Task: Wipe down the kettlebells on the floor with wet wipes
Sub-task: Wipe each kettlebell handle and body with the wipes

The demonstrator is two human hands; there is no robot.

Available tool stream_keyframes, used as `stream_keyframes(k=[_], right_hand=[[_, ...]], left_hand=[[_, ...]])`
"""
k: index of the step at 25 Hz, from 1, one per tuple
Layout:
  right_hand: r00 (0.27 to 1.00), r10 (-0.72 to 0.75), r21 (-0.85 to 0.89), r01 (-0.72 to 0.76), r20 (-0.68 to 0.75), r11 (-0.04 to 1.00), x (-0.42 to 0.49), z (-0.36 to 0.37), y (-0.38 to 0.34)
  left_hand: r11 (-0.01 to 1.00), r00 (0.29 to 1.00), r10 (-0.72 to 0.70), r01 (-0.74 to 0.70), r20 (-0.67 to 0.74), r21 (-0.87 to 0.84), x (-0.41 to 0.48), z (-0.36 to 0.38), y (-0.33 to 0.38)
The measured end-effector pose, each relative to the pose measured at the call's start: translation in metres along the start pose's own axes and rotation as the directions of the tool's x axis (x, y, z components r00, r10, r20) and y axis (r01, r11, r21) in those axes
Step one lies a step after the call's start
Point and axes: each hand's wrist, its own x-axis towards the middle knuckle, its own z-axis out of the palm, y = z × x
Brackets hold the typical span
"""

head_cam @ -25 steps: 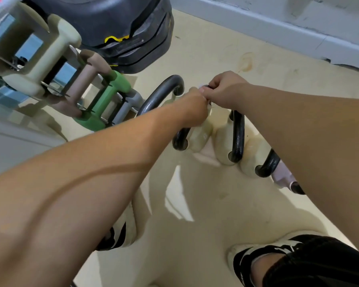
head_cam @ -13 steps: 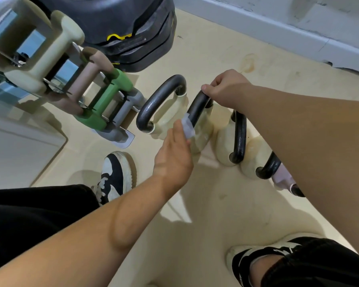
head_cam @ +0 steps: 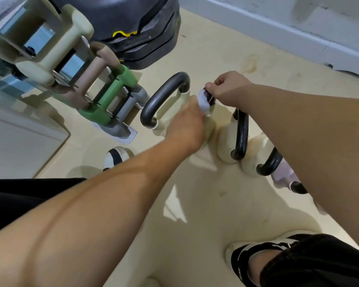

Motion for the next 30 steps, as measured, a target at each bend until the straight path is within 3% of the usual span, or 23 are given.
stream_keyframes(k=[2,5,9,12,13,16,19,23,25,27,30], right_hand=[[1.000,-0.015,-0.053,0.015,0.004,0.998,-0.006,0.000,0.000],[0.997,-0.076,-0.153,0.071,-0.031,0.986,-0.017,0.010,0.005],[0.979,-0.172,-0.276,0.136,-0.111,0.952,-0.033,0.020,0.001],[0.967,-0.181,-0.265,0.130,-0.179,0.955,-0.038,0.016,-0.009],[0.967,-0.159,-0.240,0.109,-0.200,0.965,-0.038,0.016,-0.011],[0.970,-0.080,-0.087,0.062,-0.228,0.994,-0.033,0.018,-0.014],[0.976,0.019,0.027,-0.013,-0.215,1.000,-0.022,0.014,-0.016],[0.984,0.100,0.070,-0.091,-0.144,0.993,-0.015,0.008,-0.015],[0.989,0.096,0.069,-0.089,-0.110,0.994,-0.009,0.009,-0.014],[0.993,0.079,0.027,-0.076,-0.092,0.997,-0.003,0.010,-0.014],[0.994,0.075,0.018,-0.074,-0.075,0.997,0.004,0.008,-0.016]], left_hand=[[0.996,0.999,0.018,-0.022,-0.045,-0.090,-0.031,0.010,-0.021],[0.997,0.991,-0.047,0.039,-0.124,-0.068,-0.067,0.019,-0.037],[0.973,0.967,-0.225,0.229,0.121,-0.019,-0.089,0.036,-0.061],[0.889,0.915,-0.404,0.391,-0.006,-0.237,-0.086,0.026,-0.077],[0.869,0.909,-0.414,0.377,-0.053,-0.321,-0.075,0.018,-0.074],[0.802,0.944,-0.331,0.275,-0.012,-0.530,-0.037,-0.009,-0.041],[0.809,0.963,-0.269,0.245,0.034,-0.534,-0.025,-0.010,-0.012],[0.775,0.982,-0.178,0.180,0.064,-0.605,-0.047,0.000,-0.031],[0.743,0.970,-0.198,0.241,0.139,-0.625,-0.035,-0.007,-0.028],[0.631,0.921,-0.286,0.388,0.263,-0.672,-0.005,-0.021,-0.017],[0.454,0.856,-0.202,0.512,0.475,-0.730,0.025,-0.036,-0.005]])
